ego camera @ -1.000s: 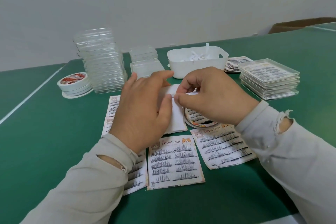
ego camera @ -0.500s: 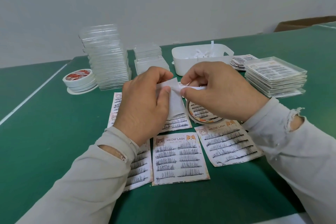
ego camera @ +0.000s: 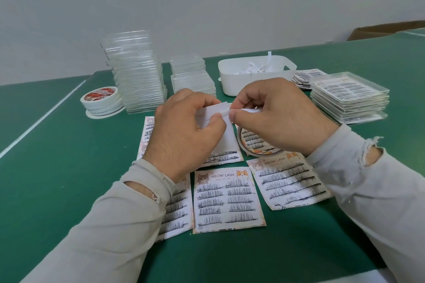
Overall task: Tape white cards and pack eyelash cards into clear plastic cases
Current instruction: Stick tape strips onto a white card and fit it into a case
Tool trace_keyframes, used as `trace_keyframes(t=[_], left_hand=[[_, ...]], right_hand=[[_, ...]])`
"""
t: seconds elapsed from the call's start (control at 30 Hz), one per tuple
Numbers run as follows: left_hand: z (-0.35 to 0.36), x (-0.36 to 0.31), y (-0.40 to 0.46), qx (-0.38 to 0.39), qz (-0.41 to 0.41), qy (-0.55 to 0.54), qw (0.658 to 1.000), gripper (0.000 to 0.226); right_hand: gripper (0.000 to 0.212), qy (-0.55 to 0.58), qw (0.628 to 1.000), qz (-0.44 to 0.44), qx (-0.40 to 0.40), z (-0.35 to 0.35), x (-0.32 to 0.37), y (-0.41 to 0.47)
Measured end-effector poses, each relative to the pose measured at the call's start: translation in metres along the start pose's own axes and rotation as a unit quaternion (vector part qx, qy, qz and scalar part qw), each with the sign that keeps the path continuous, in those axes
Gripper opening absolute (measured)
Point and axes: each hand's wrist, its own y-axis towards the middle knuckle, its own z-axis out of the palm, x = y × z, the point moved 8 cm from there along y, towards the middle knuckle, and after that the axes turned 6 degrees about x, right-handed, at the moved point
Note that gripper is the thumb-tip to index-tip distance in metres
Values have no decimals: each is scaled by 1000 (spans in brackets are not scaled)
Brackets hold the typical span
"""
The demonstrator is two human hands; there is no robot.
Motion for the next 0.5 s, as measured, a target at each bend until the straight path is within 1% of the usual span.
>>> trace_keyframes(t=[0.1,0.2,0.27,0.37,0.5], left_hand=[[1,1,0,-2,2,17,1000,30],[2,4,1,0,-4,27,1000,30],[2,4,2,1,-6,28,1000,26],[2,3,1,-3,-6,24,1000,12],[1,1,0,-14,4,16,1000,6]], right_hand=[[13,-3,1000,3,0,0,2,-1],[13,-4,1000,4,4,1,4,-2],[13,-3,1000,8,6,2,4,-2],[11,2,1000,18,11,3,3,-2],[13,21,999,23,18,4,2,-2]])
